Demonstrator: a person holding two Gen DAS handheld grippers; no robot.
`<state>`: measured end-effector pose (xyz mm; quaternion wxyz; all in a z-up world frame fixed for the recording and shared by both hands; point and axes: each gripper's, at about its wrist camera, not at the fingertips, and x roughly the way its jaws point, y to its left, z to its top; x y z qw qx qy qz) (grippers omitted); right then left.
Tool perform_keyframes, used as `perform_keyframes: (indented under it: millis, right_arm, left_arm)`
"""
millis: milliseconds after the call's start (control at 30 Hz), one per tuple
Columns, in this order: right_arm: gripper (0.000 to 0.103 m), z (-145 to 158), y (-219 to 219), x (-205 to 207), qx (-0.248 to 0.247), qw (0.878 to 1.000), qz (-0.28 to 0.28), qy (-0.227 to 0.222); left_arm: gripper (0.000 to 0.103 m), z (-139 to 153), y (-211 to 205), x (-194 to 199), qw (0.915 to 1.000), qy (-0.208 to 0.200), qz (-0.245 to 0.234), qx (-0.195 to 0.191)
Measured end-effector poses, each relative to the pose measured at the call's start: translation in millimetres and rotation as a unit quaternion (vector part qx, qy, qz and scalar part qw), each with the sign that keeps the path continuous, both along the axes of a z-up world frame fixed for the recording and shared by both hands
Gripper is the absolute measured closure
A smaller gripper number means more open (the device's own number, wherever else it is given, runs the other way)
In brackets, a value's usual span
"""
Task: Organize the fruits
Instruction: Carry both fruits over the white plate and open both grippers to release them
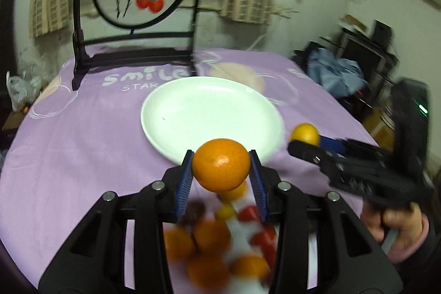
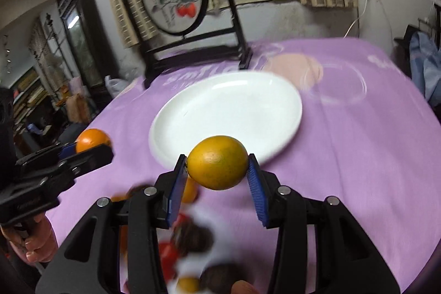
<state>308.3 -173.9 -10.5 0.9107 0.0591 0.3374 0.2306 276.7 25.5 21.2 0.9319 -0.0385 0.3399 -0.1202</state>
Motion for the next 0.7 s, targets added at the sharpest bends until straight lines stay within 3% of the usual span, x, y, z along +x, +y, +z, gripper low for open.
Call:
perform_keyframes:
  millis: [133, 367, 467, 500, 533, 633, 700]
  right_arm:
    - [0.059, -16, 11, 38, 0.0, 0.999, 0.005, 0.033]
    - [0.056, -27, 24, 54, -0.02, 0.998, 0.024, 0.059]
    - [0.051, -24, 21, 47, -0.023, 0.998, 0.028, 0.058]
    - [0.049, -20, 19, 41, -0.021, 0.998, 0.03, 0.052]
    - [0.047, -17, 16, 36, -0.019, 0.998, 0.033, 0.047]
    - [0.039, -9, 8, 17, -0.021, 0.998, 0.043, 0.03]
    - [0.038, -10, 1, 5, -0.026, 0.998, 0.054, 0.028]
  left_arm:
    - [0.063, -19, 1, 50, 0.9991, 0.035, 0.023, 0.009]
    - [0.063, -41, -3, 74, 0.996, 0.085, 0.021, 0.019]
    - [0.045, -36, -1, 73, 0.9967, 0.074, 0.022, 0.026]
    - [0.031, -32, 0, 69, 0.9971, 0.067, 0.023, 0.027]
    - [0.025, -25, 2, 62, 0.9978, 0.057, 0.024, 0.023]
    - [0.016, -10, 9, 45, 0.9989, 0.04, 0.023, 0.014]
    - [0.013, -7, 17, 28, 0.9991, 0.032, 0.026, 0.014]
